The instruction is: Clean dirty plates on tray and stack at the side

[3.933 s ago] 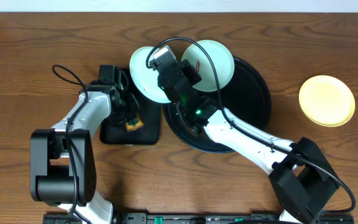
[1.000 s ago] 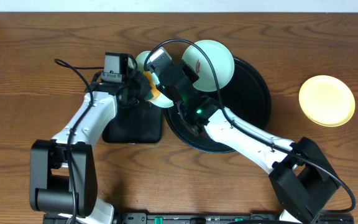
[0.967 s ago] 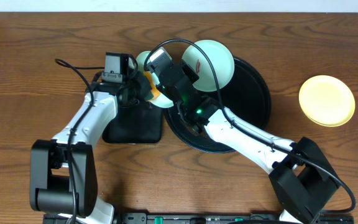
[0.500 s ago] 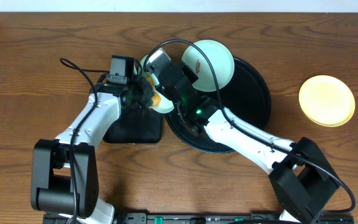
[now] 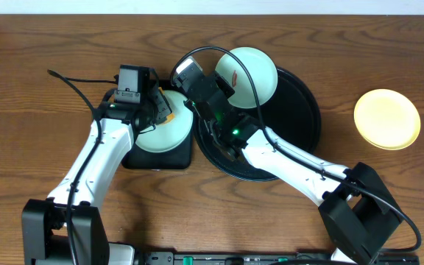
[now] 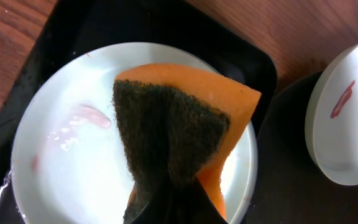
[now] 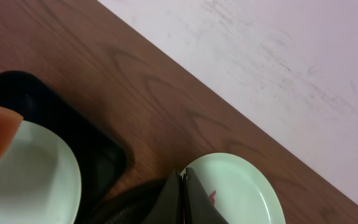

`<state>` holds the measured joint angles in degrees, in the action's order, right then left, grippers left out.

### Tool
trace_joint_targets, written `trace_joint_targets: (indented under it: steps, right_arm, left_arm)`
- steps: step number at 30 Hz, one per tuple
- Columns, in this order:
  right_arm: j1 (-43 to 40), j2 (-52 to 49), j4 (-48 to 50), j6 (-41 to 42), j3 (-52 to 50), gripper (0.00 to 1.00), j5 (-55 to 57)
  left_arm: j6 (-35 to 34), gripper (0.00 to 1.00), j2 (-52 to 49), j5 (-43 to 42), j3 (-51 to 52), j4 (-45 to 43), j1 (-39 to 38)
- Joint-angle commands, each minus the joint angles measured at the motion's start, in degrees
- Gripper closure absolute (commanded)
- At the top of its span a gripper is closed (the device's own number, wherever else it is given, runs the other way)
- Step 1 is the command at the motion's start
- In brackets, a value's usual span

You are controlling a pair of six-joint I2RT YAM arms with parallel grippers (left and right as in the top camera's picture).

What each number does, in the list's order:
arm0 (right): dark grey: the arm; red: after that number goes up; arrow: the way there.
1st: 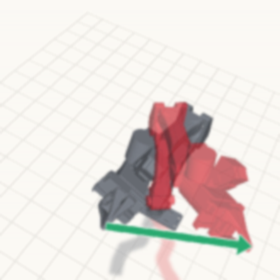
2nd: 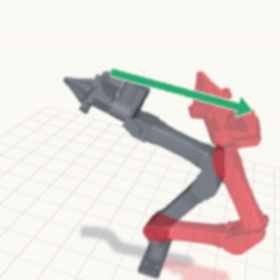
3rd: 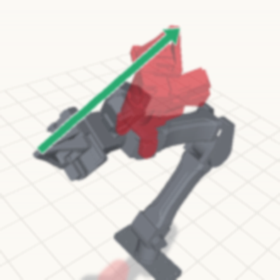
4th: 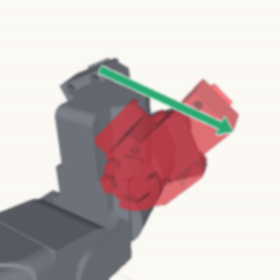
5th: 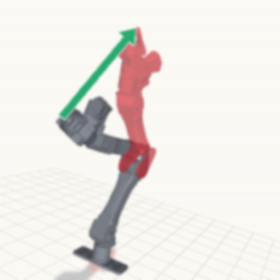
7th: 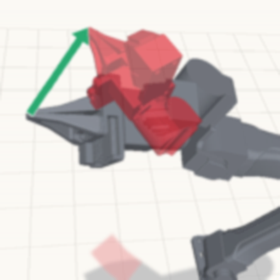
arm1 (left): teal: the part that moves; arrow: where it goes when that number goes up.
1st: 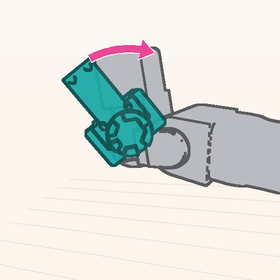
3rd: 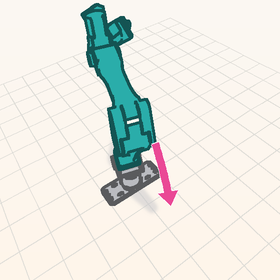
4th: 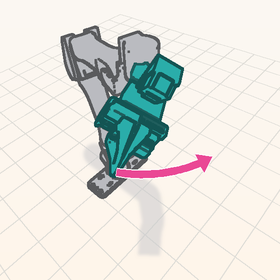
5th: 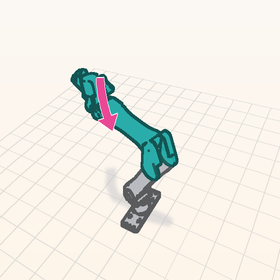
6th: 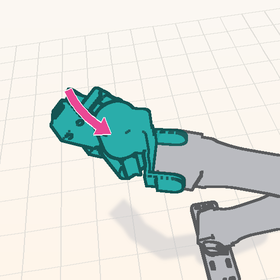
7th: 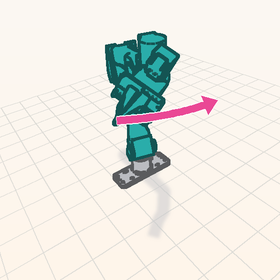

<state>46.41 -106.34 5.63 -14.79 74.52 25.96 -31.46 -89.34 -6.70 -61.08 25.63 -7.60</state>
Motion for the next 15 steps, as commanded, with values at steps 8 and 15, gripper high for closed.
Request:
trace_joint_targets:
  steps: [8,15]
  right_arm:
    - [-1.6,0.3,-11.7,13.3,0.7,0.83,-8.5]
    - [-10.5,0.2,-15.5,26.1,0.7,0.65,-40.3]
  left_arm:
    - [0.9,0.92,0.8,-0.1,0.0,0.6,0.4]
    - [7.5,0.93,1.2,-0.1,0.0,3.1,3.1]
